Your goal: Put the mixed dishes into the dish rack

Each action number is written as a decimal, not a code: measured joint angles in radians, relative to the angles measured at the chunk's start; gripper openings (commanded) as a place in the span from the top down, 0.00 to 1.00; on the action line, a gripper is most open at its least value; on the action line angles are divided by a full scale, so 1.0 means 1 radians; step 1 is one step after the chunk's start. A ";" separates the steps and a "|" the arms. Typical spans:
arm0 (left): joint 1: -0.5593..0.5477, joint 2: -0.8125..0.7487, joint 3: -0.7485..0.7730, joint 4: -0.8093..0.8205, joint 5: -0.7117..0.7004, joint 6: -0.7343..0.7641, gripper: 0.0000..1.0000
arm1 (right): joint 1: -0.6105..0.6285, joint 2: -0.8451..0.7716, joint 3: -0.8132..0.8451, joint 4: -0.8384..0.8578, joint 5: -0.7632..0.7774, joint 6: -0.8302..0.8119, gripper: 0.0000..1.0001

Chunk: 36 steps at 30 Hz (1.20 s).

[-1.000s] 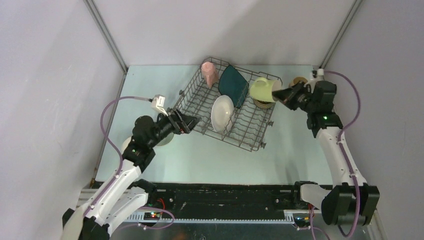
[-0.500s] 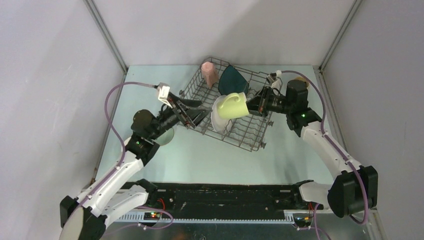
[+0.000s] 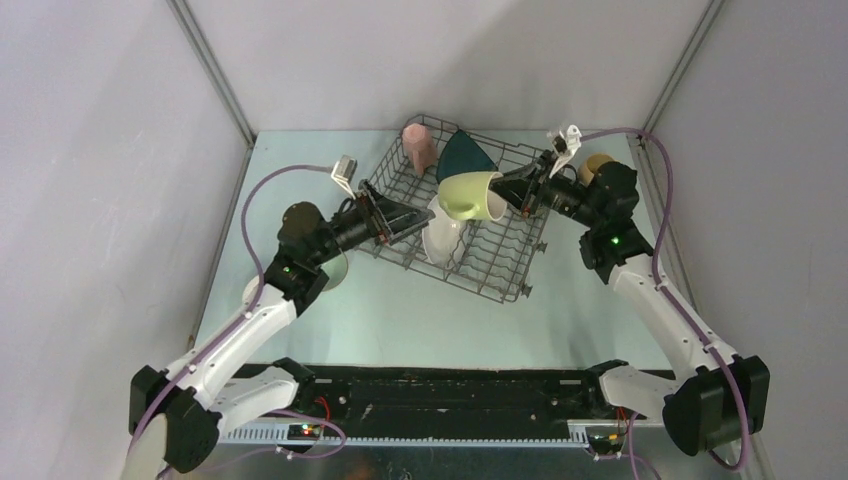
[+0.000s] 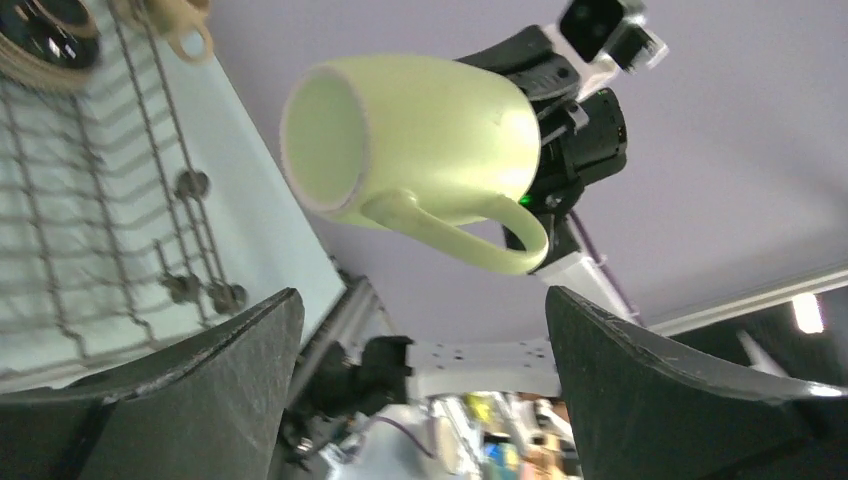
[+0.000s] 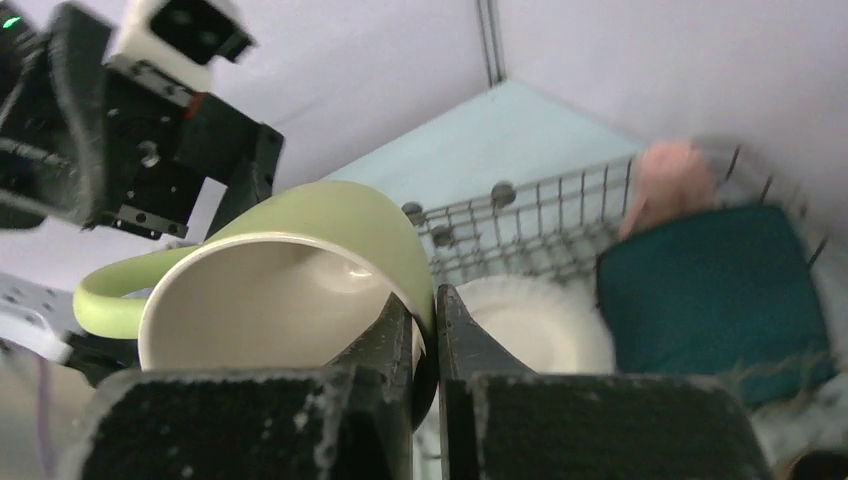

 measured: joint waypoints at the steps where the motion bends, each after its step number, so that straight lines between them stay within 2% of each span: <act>1: 0.000 0.010 -0.004 0.014 0.016 -0.048 0.05 | 0.002 0.002 0.000 0.037 -0.021 -0.051 1.00; 8: 0.000 0.094 -0.085 0.315 0.094 -0.460 0.15 | 0.038 0.051 -0.009 0.363 -0.253 -0.348 1.00; 14: -0.018 0.141 -0.109 0.535 0.119 -0.685 0.29 | 0.082 0.104 -0.029 0.616 -0.308 -0.428 1.00; 18: -0.033 0.150 -0.109 0.596 0.126 -0.740 0.38 | 0.129 0.114 -0.029 0.712 -0.277 -0.481 1.00; 21: -0.047 0.151 -0.109 0.614 0.127 -0.755 0.41 | 0.164 0.121 -0.029 0.753 -0.247 -0.526 1.00; 31: -0.051 0.150 -0.120 0.596 0.123 -0.711 0.55 | 0.201 0.180 -0.027 0.794 -0.181 -0.536 1.00; 35: -0.051 0.148 -0.120 0.585 0.123 -0.682 0.57 | 0.214 0.189 -0.027 0.795 -0.151 -0.537 1.00; 36: -0.051 0.145 -0.120 0.573 0.122 -0.671 0.60 | 0.215 0.191 -0.027 0.795 -0.148 -0.539 1.00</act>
